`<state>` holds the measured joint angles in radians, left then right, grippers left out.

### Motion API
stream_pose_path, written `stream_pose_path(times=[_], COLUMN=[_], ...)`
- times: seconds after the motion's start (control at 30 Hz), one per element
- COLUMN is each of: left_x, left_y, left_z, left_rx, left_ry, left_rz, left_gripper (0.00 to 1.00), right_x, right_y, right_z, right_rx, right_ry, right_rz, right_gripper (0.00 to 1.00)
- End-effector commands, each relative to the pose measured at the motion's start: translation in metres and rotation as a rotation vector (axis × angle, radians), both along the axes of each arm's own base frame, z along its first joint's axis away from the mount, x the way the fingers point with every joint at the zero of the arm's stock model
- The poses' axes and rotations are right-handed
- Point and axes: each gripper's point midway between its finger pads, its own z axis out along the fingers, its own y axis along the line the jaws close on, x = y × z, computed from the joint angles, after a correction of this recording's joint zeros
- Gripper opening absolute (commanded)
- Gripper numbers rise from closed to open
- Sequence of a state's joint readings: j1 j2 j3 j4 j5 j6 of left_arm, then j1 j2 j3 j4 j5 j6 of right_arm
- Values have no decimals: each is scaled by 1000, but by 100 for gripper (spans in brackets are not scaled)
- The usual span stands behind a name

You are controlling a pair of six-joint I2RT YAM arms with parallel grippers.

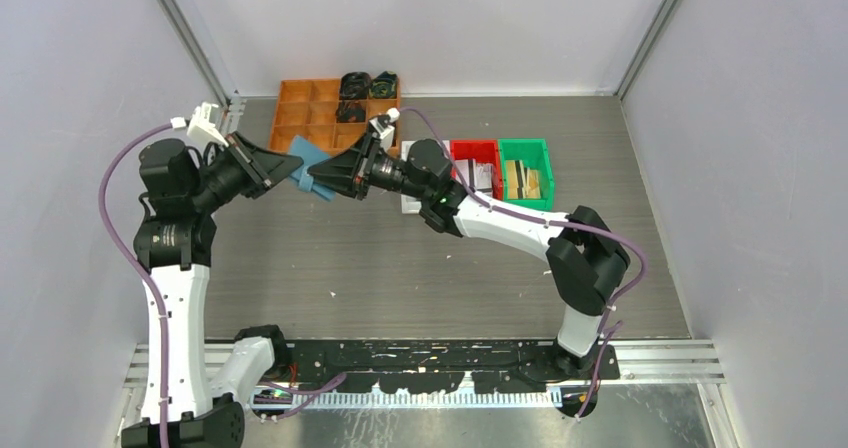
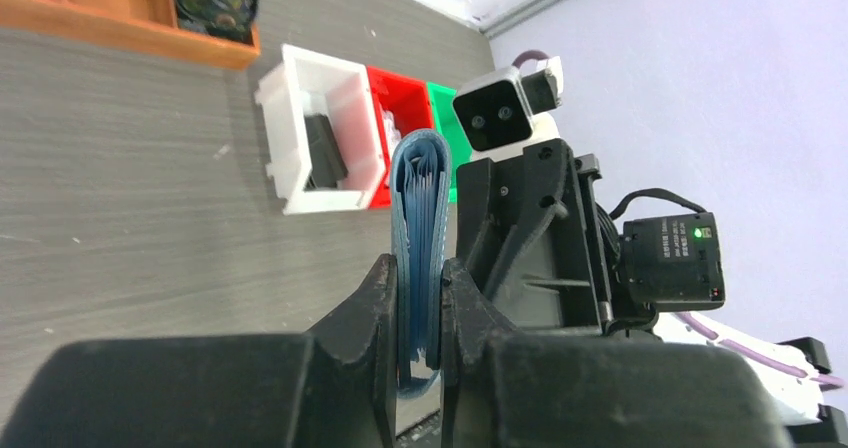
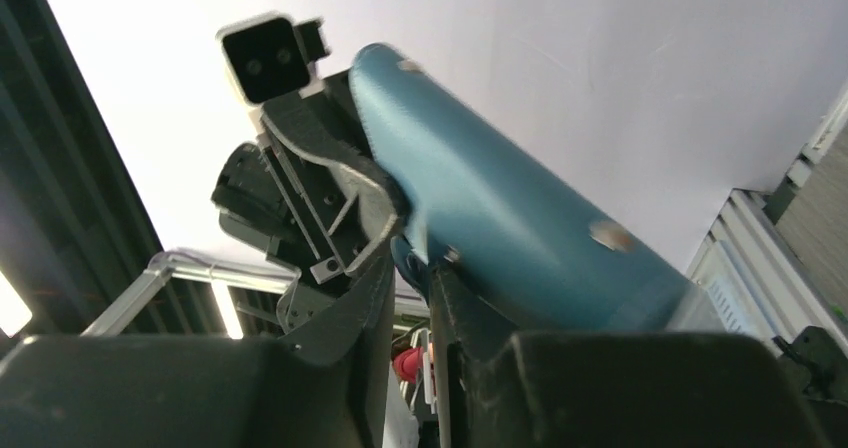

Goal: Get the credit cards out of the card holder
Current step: Open the card holder.

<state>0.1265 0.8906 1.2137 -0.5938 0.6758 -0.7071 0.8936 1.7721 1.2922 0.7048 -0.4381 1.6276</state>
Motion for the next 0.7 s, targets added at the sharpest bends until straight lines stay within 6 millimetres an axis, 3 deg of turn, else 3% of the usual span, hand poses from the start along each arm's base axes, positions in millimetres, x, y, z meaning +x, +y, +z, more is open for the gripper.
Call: stream_pose_path(times=[0.0, 0.2, 0.33, 0.37, 0.47, 0.5, 0.57, 0.67], left_x=[-28, -23, -20, -19, -16, -15, -14, -14], left_y=[-29, -23, -15, -14, -12, -11, -10, -11], left_z=[3, -2, 0, 2, 8, 9, 12, 17], left_rx=[-99, -66, -15, -8, 9, 12, 16, 12], left_ry=[54, 50, 27, 19, -4, -6, -9, -21], left_rz=[-162, -115, -72, -68, -57, -55, -51, -55], left_gripper=[0, 0, 0, 0, 0, 0, 0, 0], right_x=[-25, -35, -46, -49, -67, -74, -84, -92], right_y=[3, 7, 1, -3, -12, -16, -25, -39], right_z=[57, 60, 49, 46, 33, 30, 28, 24], right_rx=[134, 109, 23, -7, -126, -161, -203, -272], right_ry=[-132, -191, -264, -293, -376, -408, -451, -516], right_rz=[0, 3, 1, -3, 13, 24, 40, 63], right_gripper=[24, 13, 15, 21, 60, 67, 79, 86])
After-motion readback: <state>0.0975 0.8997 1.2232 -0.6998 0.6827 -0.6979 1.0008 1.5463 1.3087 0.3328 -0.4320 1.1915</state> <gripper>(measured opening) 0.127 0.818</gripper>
